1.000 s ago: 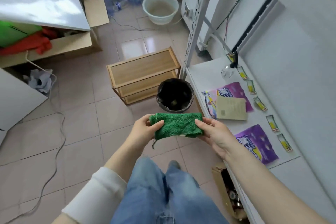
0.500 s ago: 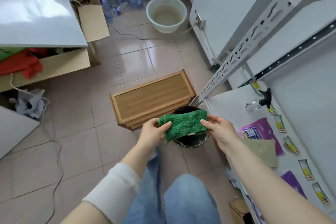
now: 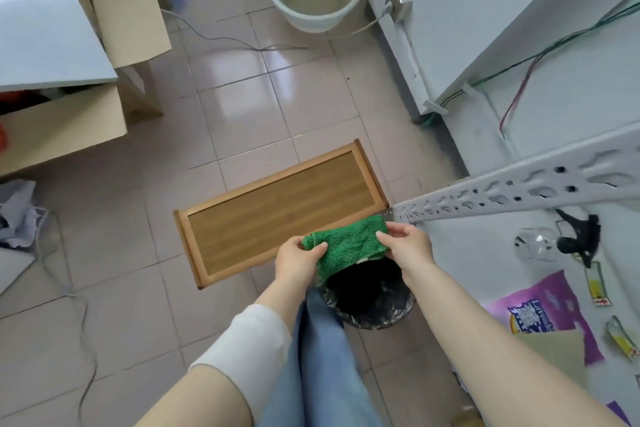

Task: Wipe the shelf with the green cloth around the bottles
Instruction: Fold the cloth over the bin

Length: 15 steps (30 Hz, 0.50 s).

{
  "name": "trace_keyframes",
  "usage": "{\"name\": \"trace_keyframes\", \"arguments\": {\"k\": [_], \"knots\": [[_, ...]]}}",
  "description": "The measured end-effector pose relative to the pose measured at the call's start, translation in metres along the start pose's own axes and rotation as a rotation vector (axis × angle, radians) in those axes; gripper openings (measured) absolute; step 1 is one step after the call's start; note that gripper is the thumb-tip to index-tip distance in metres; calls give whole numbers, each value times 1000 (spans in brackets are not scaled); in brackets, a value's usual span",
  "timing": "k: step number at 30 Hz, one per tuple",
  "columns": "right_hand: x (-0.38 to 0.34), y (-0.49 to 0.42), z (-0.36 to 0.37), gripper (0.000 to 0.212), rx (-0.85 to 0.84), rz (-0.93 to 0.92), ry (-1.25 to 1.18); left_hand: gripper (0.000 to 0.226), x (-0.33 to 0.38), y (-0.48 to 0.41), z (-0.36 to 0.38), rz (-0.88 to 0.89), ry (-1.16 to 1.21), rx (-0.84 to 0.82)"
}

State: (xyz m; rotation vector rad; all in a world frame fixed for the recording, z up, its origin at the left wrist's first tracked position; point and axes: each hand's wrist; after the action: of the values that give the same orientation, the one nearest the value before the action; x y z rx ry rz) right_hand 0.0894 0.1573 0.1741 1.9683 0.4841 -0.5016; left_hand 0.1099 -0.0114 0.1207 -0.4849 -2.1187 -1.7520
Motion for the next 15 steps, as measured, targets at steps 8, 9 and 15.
{"name": "trace_keyframes", "arguments": {"k": [8,9,15], "knots": [[21,-158,50,31,82,-107,339,39,-7,-142,63,40,-124,19],[25,-169,52,31,89,-111,351,39,-8,-150,67,40,-121,20],[37,-192,63,28,176,-108,382,38,-8,-167,78,29,-148,56]]}}
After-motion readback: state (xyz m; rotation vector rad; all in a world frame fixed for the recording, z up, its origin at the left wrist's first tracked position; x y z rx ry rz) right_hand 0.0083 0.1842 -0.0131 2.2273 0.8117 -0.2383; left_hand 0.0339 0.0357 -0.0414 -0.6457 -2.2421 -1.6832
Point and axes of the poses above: each hand's wrist, its own y-axis away from the middle knuckle, its own z-axis out of the palm, x = y × z, and after that the axes turned 3 degrees about y, right-handed
